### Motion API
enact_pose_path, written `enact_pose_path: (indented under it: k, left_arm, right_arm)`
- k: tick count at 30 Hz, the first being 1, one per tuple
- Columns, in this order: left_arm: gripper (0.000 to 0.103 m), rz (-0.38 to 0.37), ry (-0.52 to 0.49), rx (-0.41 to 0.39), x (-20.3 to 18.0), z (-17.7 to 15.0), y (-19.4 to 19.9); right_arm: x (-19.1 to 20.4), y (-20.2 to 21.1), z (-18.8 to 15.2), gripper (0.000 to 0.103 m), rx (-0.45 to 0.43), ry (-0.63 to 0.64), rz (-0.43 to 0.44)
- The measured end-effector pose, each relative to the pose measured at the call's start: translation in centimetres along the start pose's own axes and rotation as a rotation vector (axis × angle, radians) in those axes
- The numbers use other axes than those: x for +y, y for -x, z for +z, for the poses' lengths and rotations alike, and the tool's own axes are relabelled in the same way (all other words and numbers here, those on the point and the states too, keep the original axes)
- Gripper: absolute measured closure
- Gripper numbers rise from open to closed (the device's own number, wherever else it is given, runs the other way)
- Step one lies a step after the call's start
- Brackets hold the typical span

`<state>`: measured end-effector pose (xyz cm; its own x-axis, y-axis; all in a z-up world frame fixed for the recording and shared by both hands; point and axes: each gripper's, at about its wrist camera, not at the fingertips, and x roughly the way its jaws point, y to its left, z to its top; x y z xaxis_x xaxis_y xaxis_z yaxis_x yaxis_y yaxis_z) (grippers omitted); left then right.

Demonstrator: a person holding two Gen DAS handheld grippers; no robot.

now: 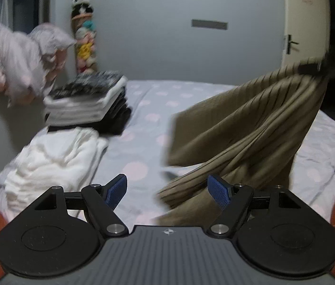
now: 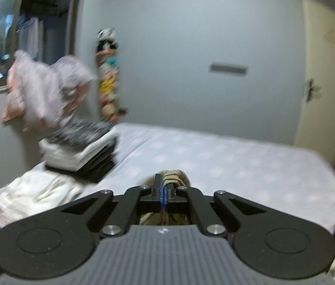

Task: Fold clothes
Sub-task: 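Grasp the striped olive trousers with the right gripper and lift them, then lower the trousers onto the open bed with the right gripper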

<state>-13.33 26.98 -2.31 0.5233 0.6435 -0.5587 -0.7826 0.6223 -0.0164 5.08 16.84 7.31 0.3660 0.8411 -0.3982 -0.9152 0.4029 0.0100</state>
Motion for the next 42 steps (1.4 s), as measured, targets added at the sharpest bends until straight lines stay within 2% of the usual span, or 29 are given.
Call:
enact_pose_path:
  k: [5, 11, 15, 21, 25, 28, 30, 35, 39, 40, 42]
  left_arm:
    - [0.015, -0.004, 0.063, 0.076, 2.9, -1.5, -2.0]
    - [0.015, -0.047, 0.081, 0.172, 4.2, -3.6, -4.7]
    - [0.015, -0.068, 0.093, 0.237, 4.4, -4.9, -6.7]
    - [0.015, -0.071, 0.086, 0.287, 4.7, -6.2, -8.6]
    - [0.015, -0.076, 0.097, 0.294, 5.7, -6.5, -8.8]
    - [0.015, -0.071, 0.108, 0.287, 6.3, -6.6, -8.8]
    - [0.015, -0.073, 0.136, 0.280, 6.8, -6.6, -8.7]
    - [0.015, -0.120, 0.208, 0.291, 7.8, -5.9, -9.3]
    - [0.015, -0.089, 0.190, 0.320, 7.2, -5.6, -10.8]
    - [0.016, -0.079, 0.179, 0.332, 6.8, -5.6, -11.2]
    - [0.026, -0.061, 0.149, 0.360, 6.0, -5.7, -12.1]
  right_arm:
    - [2.1, -5.4, -5.5, 0.102, 0.166, -0.056, 0.068]
    - [4.4, -8.9, -13.4, 0.102, 0.360, -0.062, 0.068]
    - [4.1, -10.9, -17.1, 0.102, 0.497, -0.077, 0.049]
    - [3.9, -11.6, -20.9, 0.101, 0.620, -0.083, 0.088]
    - [3.4, -10.8, -20.4, 0.096, 0.623, -0.080, 0.113]
    - [2.6, -10.0, -18.9, 0.084, 0.590, -0.092, 0.120]
    - [1.8, -9.3, -18.0, 0.070, 0.554, -0.112, 0.122]
    - [0.3, -9.0, -16.1, 0.061, 0.475, -0.145, 0.112]
    - [-1.2, -9.6, -15.0, 0.046, 0.419, -0.164, 0.092]
    - [-1.3, -10.1, -14.8, 0.045, 0.411, -0.165, 0.081]
    - [-1.5, -11.2, -14.5, 0.038, 0.402, -0.170, 0.071]
